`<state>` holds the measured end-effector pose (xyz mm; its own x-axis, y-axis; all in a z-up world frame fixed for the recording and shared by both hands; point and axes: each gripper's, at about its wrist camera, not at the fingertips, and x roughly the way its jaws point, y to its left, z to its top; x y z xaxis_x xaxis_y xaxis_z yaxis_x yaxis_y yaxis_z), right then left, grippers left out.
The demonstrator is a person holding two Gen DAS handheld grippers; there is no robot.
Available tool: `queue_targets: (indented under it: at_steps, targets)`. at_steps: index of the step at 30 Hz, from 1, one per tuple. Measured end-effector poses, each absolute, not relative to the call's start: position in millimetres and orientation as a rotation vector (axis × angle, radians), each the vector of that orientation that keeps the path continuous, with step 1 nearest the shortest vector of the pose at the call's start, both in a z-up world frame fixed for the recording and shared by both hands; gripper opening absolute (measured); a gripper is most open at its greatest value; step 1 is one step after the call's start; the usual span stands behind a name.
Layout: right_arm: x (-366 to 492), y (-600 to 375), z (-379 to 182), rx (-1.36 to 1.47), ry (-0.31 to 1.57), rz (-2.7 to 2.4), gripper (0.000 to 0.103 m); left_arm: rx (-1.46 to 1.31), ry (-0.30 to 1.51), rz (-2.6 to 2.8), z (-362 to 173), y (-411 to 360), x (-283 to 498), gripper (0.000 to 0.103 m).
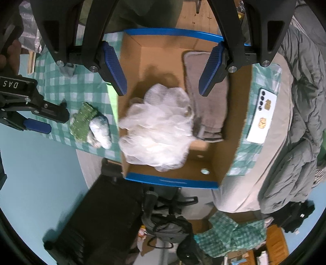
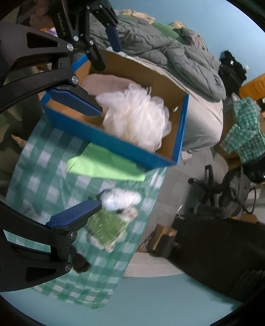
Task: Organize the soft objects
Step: 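Move both grippers back over the table toward the grey sock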
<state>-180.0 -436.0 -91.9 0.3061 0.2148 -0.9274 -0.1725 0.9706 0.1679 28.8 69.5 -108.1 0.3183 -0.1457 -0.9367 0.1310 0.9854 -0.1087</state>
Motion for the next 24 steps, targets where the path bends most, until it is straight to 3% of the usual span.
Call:
queue_targets:
  at_steps: [24]
  targets:
    - [-253.2, -578.9, -127.2, 0.175, 1.312, 0.022, 0.085, 0.09, 1.304, -0.344, -137.3, -37.6, 21.2, 0.074]
